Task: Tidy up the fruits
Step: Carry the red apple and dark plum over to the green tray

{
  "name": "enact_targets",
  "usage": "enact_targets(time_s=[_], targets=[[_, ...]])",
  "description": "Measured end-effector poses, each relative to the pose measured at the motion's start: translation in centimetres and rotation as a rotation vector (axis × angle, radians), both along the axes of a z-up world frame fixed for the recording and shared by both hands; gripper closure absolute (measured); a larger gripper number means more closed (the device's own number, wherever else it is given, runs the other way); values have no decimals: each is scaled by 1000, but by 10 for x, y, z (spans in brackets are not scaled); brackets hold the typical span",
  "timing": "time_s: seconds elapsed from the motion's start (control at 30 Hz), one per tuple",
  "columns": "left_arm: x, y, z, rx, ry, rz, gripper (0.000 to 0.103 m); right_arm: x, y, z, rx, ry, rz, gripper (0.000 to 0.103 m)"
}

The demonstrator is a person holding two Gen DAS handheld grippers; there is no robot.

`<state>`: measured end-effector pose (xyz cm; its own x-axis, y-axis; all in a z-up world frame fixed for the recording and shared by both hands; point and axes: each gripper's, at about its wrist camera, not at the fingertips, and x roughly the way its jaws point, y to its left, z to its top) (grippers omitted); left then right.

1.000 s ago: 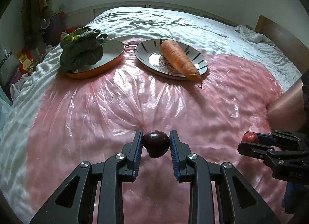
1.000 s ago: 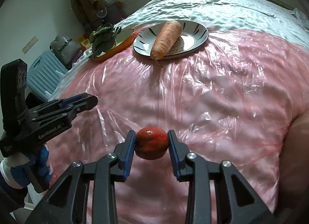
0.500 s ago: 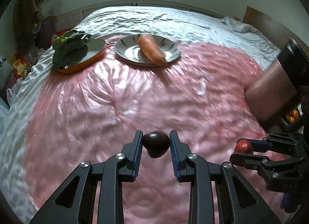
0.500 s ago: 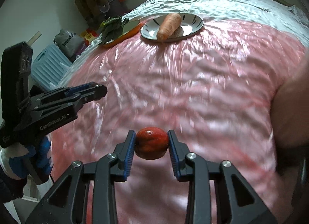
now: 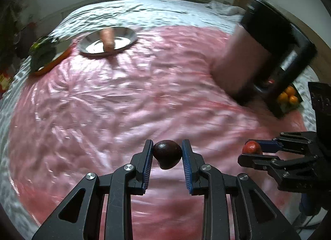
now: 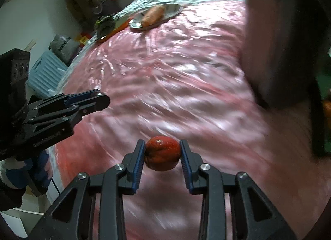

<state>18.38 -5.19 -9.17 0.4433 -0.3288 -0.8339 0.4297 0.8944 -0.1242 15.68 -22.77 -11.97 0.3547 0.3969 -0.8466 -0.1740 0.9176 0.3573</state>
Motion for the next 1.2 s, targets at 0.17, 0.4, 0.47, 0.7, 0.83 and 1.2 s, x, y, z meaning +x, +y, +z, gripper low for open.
enact_targets(time_s=[0.17, 0.4, 0.47, 0.7, 0.83, 1.2], targets=[[-19, -37, 3, -4, 12, -65, 79, -18, -34, 2, -14, 8, -51, 54], [-40, -90, 3, -2, 31, -154, 79, -38, -83, 8, -32, -1, -120, 54], [-45, -108, 3, -3, 35, -187, 79, -43, -99, 9, -41, -3, -142, 54], [-62, -177, 7, -26, 53, -302, 79, -62, -167, 17, -74, -13, -245, 54], [-64, -221, 13, -49, 52, -361, 79, -71, -209, 23, -97, -24, -306, 54], [-36, -333, 19, -103, 18, -420, 79, -61, -310, 34, -148, -94, -401, 54]])
